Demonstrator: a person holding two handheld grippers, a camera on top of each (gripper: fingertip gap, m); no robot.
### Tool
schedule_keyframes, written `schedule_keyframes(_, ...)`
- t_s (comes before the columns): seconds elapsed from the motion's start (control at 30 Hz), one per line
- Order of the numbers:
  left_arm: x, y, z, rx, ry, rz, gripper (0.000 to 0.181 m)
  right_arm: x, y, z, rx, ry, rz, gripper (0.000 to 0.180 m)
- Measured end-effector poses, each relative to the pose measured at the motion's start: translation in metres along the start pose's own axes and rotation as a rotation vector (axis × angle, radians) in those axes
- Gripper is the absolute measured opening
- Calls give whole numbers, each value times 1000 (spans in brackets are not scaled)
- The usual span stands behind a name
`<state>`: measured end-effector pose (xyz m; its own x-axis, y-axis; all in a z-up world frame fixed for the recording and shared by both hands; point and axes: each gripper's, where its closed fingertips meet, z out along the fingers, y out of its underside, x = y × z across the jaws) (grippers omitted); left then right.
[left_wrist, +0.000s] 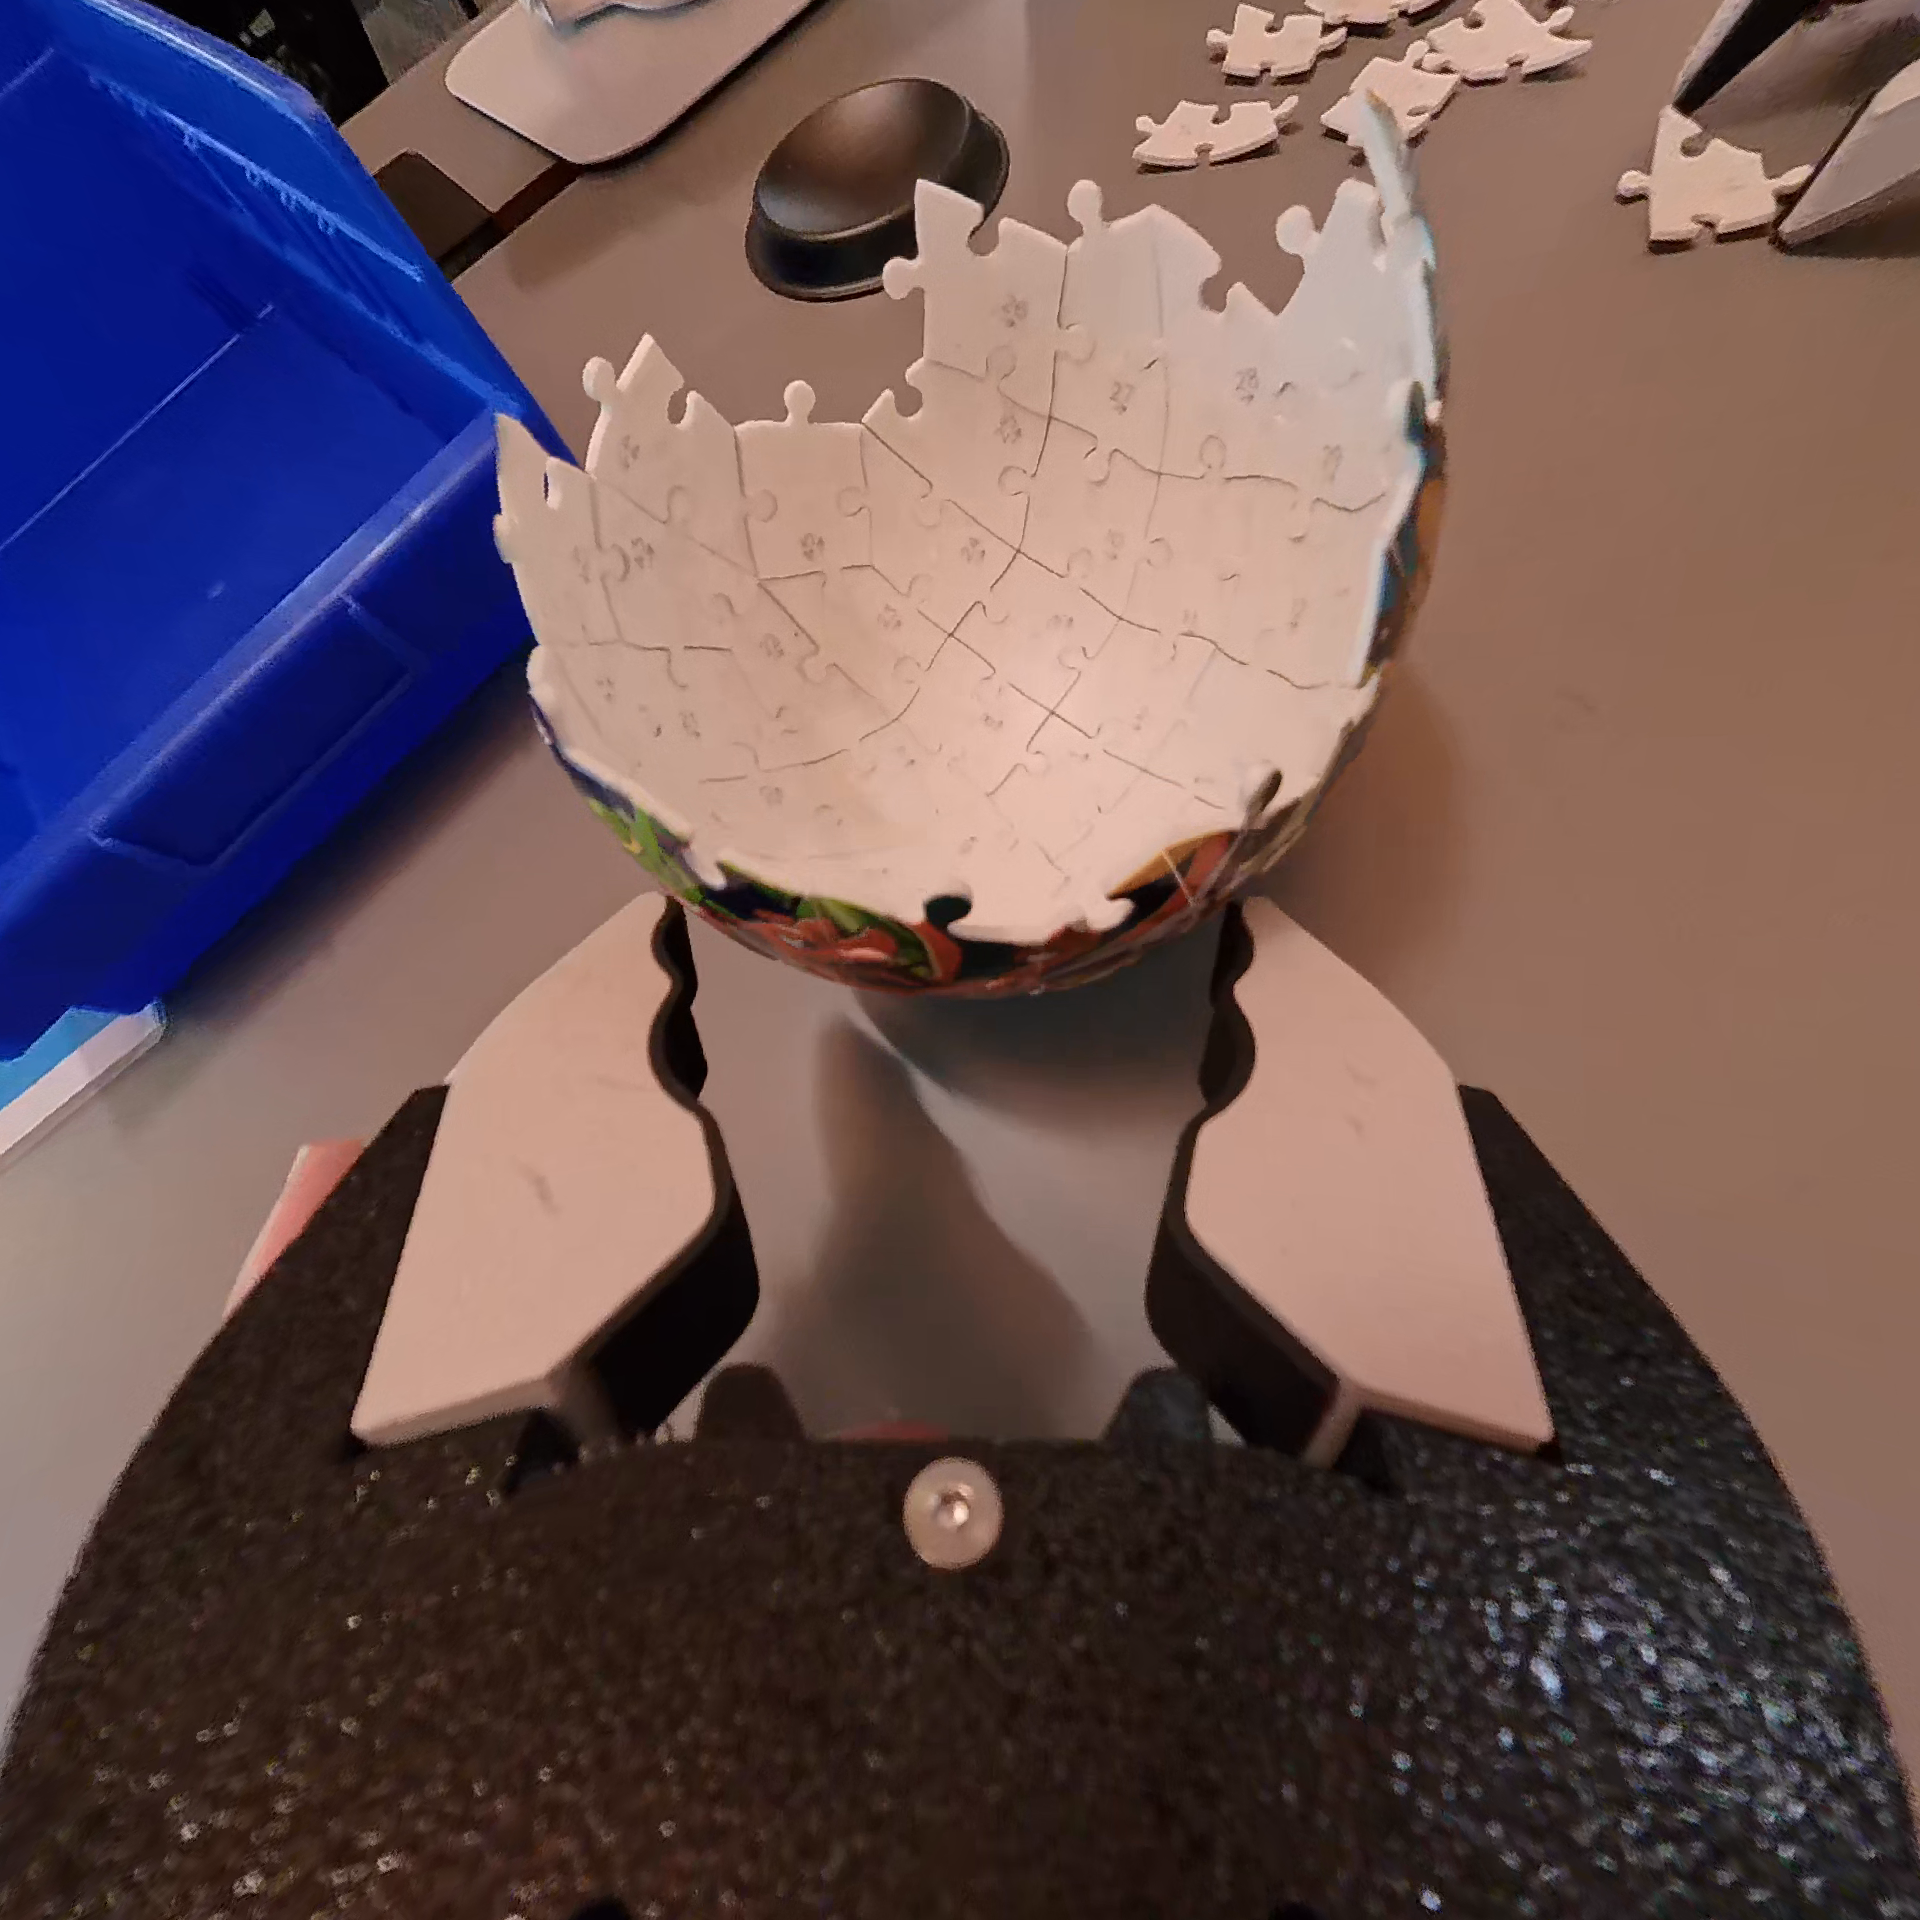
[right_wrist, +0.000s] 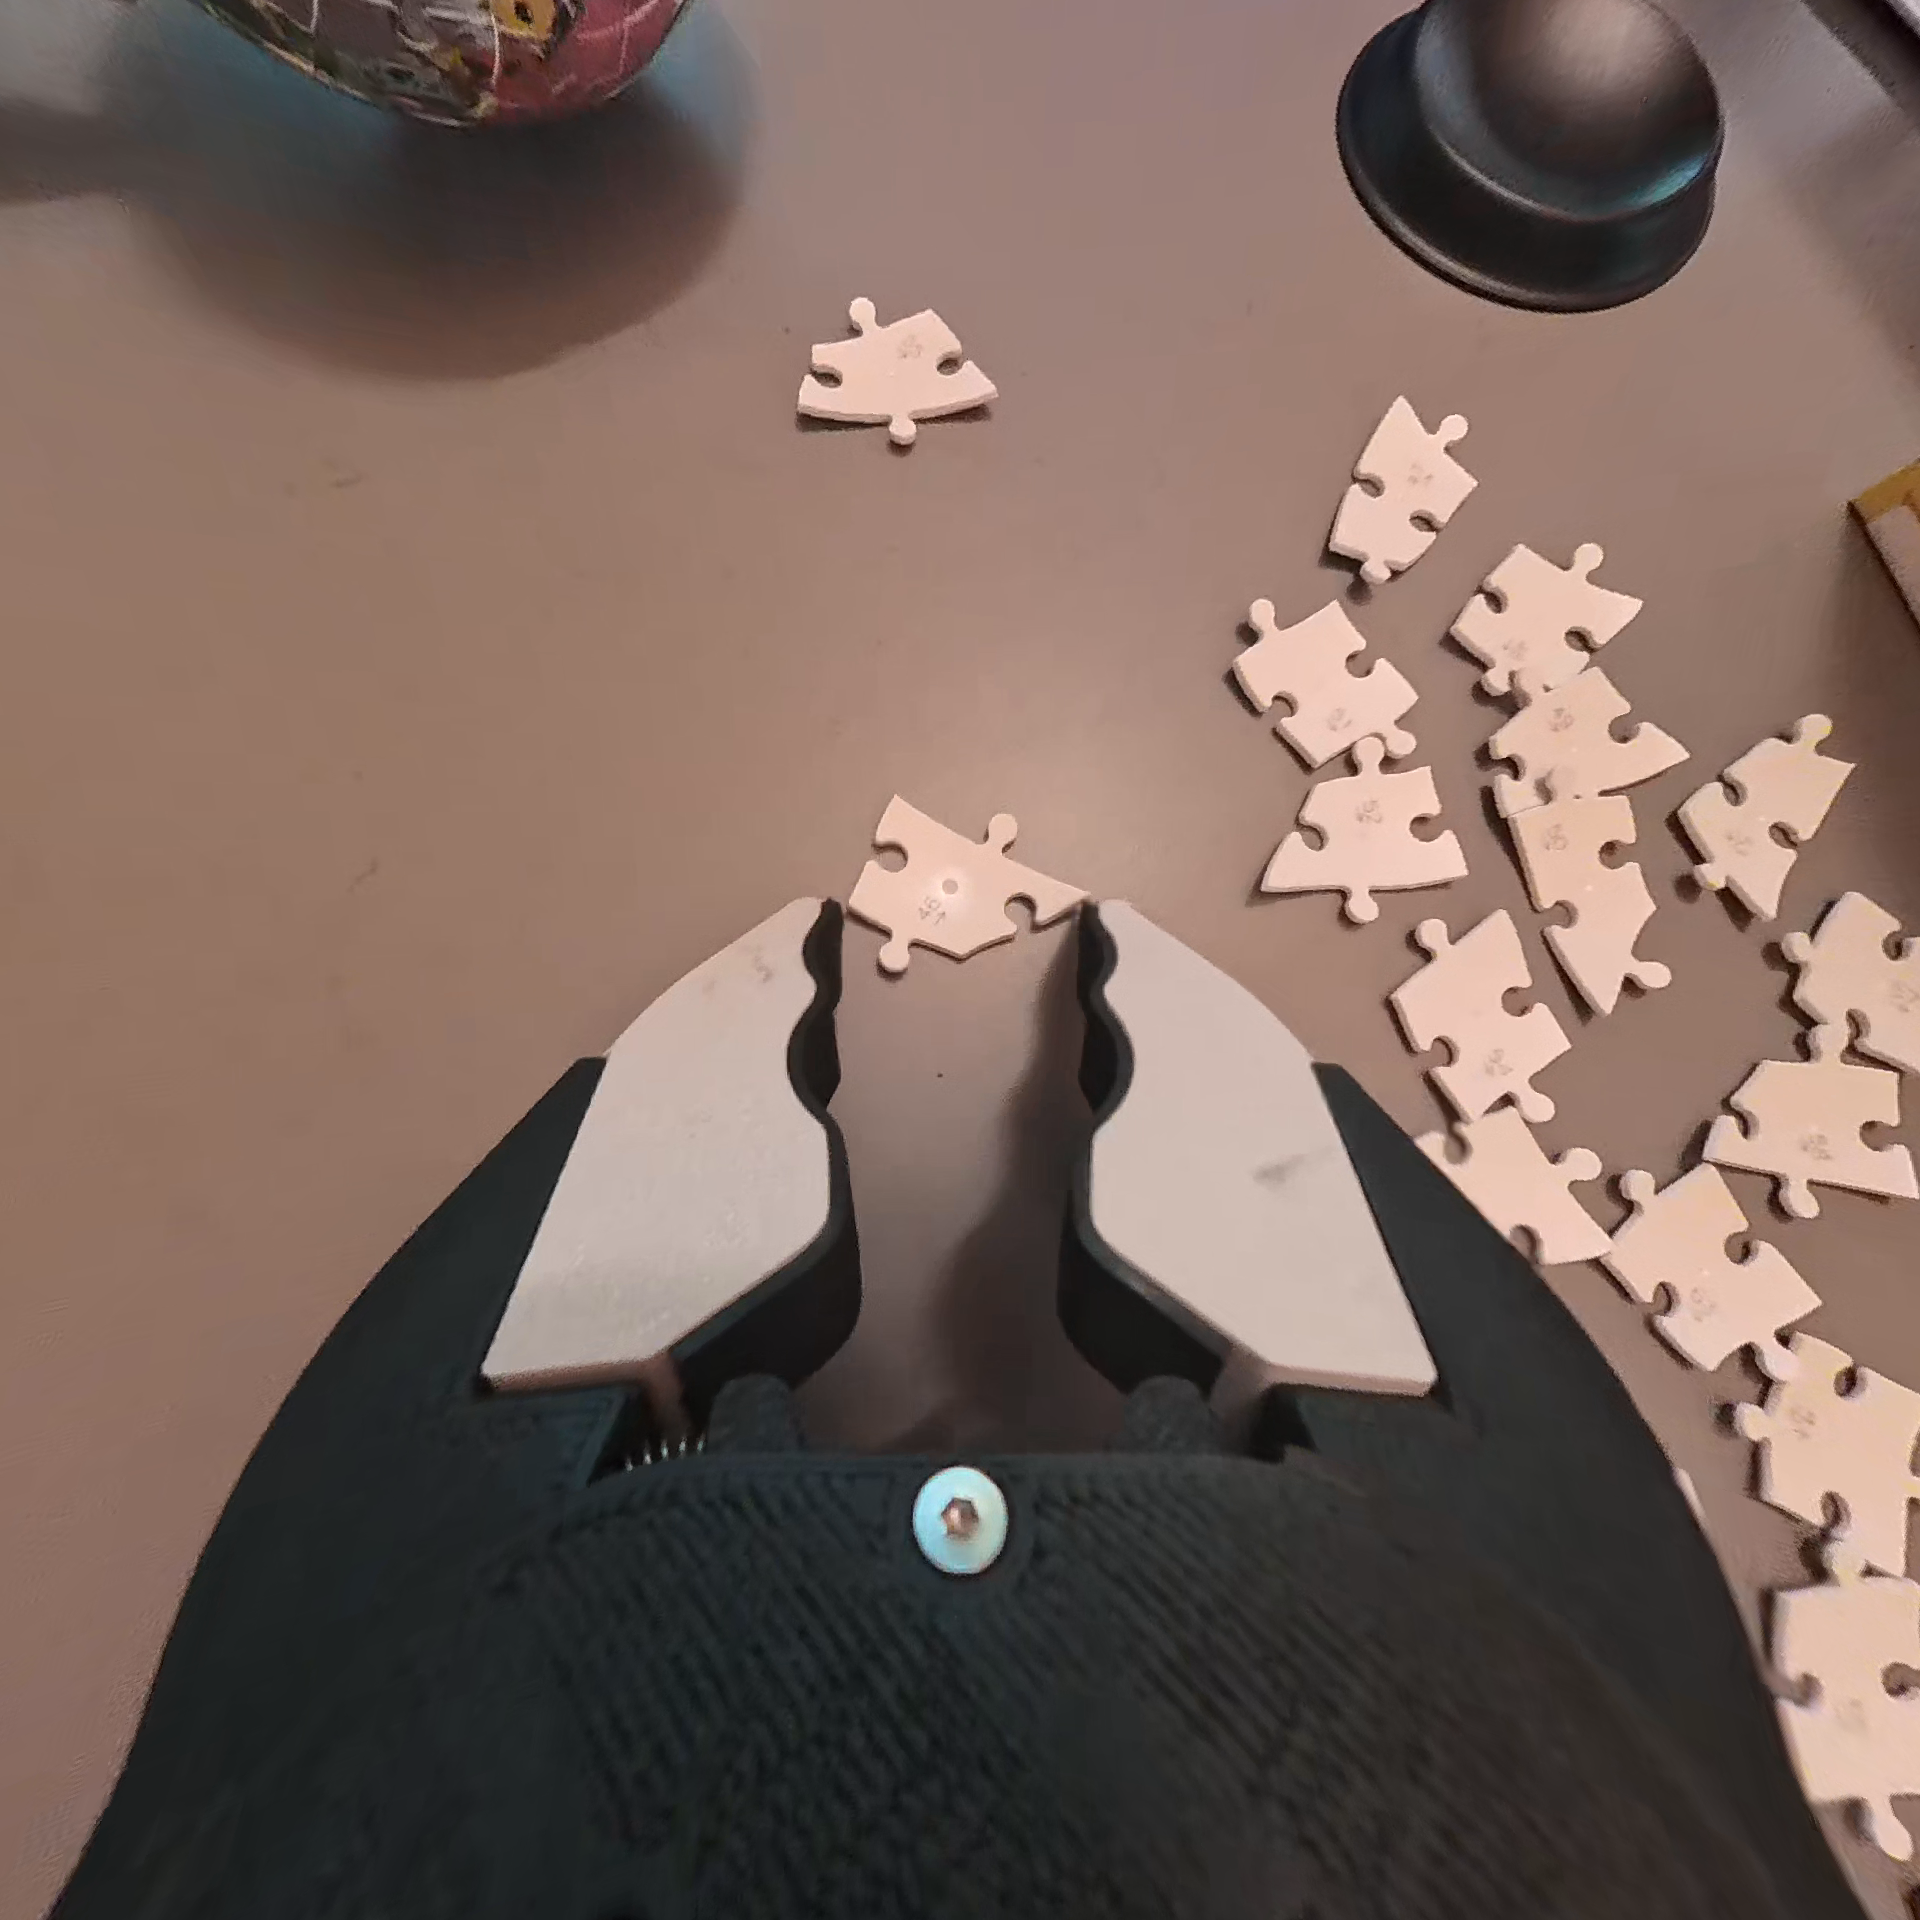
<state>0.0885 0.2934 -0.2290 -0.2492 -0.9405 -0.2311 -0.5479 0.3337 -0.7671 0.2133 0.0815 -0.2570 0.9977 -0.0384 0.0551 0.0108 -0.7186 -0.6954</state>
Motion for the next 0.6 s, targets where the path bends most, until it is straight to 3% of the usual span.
schedule_keyframes(0.23, 0, 7, -6, -8, -8, 8, 95, -6, -2, 2, 13, -26, 13, 30)
schedule_keyframes(0.4, 2, 11, -12, -8, -10, 4, 96, -7, 0, 1, 7, -12, 55, 49)
schedule_keyframes(0.6, 2, 17, -15, -18, -24, 5, 96, -12, -4, 3, 17, -27, 52, 45)
